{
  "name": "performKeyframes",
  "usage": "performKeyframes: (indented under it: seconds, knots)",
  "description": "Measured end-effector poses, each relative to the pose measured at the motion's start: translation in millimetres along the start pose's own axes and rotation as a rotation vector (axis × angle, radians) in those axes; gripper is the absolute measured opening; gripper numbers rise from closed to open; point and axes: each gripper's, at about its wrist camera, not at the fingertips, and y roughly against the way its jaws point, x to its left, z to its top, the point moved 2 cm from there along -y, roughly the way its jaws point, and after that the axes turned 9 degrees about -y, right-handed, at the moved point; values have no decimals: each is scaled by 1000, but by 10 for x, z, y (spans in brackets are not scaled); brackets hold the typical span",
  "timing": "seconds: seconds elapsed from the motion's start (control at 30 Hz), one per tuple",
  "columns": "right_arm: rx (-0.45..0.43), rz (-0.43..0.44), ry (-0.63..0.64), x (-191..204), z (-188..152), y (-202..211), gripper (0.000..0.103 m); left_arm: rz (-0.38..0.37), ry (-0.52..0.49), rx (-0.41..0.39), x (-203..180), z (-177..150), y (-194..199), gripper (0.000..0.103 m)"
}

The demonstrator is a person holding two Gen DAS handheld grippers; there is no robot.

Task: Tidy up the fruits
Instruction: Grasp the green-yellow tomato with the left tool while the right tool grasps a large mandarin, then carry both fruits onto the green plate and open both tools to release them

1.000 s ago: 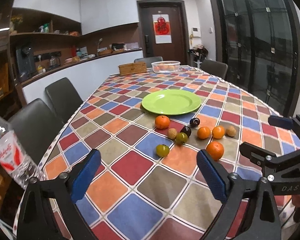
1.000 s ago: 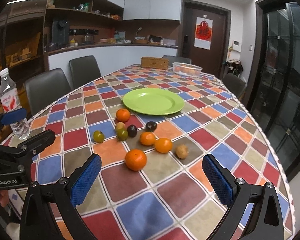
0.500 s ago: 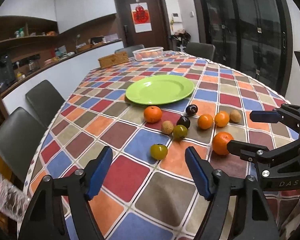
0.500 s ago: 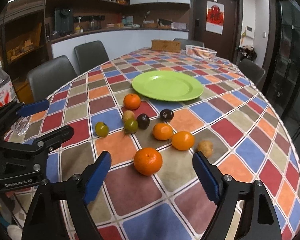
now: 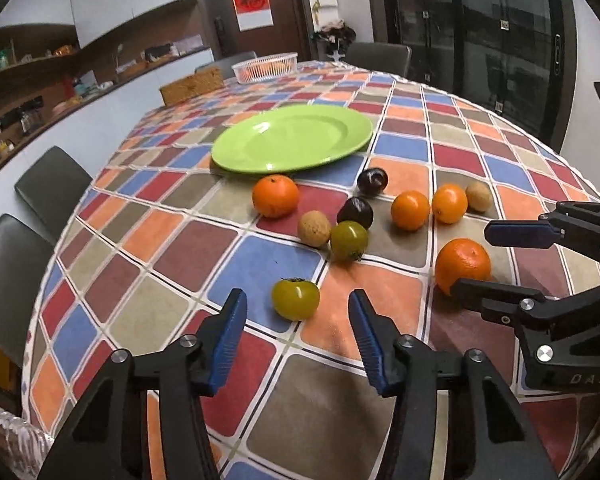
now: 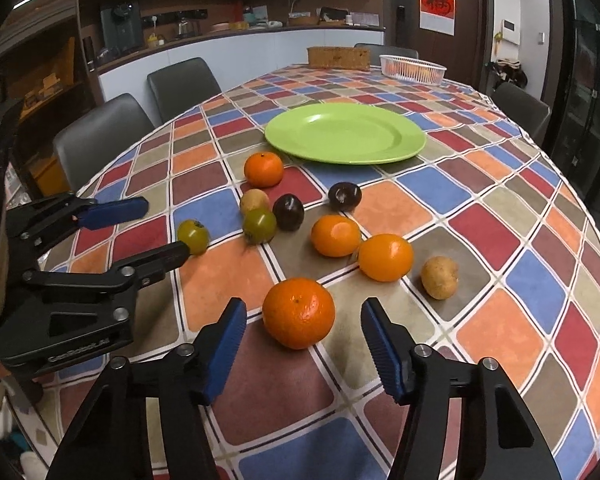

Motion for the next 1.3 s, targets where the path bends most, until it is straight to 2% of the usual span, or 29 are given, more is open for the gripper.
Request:
performKeyframes:
  seconds: [0.17,0.47,0.67,0.87,1.3]
  knots:
    - [26,14,-12,-10,8,-75,54,-40,21,37,18,4,-128,44]
    - [57,45,-30,-32,15,-160,42,-54,50,69,39,19,-258,35]
    - [59,48,-31,-30,18,-163,42,-70,74,72,61,31,-300,28]
    - [57,62,-36,-16,43,-137,42,-78,85,45,56,74,-186,28]
    - [-29,103,-9,-40,301,157,42,-65,126,-42,59,294,184,28]
